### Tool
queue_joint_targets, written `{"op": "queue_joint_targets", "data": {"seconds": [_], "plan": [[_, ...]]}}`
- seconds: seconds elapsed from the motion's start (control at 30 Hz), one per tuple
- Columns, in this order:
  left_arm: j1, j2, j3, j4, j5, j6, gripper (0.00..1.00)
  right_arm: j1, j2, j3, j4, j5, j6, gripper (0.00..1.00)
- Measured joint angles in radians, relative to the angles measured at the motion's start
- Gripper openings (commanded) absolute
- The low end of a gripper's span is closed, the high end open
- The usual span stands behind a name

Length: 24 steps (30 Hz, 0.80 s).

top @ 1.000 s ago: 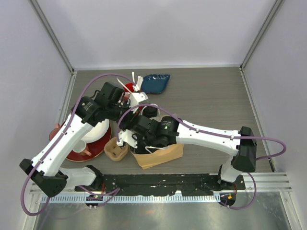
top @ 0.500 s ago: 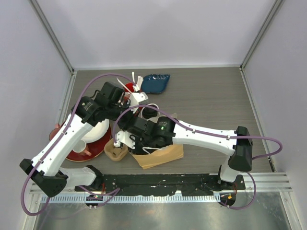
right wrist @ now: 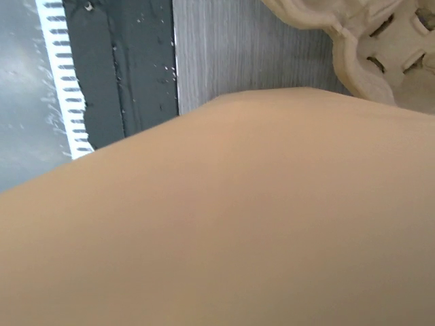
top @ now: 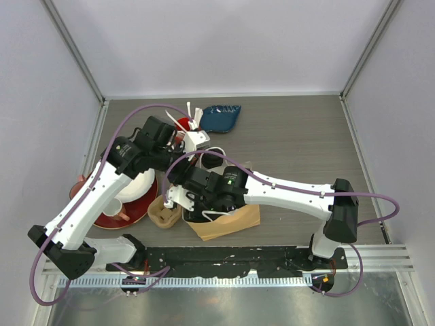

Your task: Pack the takeout coffee

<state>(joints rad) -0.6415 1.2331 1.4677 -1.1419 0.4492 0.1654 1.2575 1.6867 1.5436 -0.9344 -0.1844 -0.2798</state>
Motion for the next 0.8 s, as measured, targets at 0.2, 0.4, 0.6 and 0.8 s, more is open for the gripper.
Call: {"op": "queue_joint_targets", "data": {"seconds": [0.2,0.4,0.6,0.8], "plan": [[0.000,0.000,0.000,0.001,0.000,0.007,0.00,-0.002,-0.021,0.000,-0.027,0.032,0.002,0.70],[-0.001,0.005,0.004,0.000,0.012,0.006,0.00,-0.002,-0.085,0.002,-0.051,0.050,-0.001,0.73],[-0.002,0.006,0.007,-0.002,0.019,0.008,0.00,-0.002,-0.119,0.002,-0.087,0.057,0.000,0.75],[-0.002,0.007,0.011,-0.003,0.014,0.010,0.00,-0.003,-0.220,0.016,-0.031,0.083,0.002,0.76]]}}
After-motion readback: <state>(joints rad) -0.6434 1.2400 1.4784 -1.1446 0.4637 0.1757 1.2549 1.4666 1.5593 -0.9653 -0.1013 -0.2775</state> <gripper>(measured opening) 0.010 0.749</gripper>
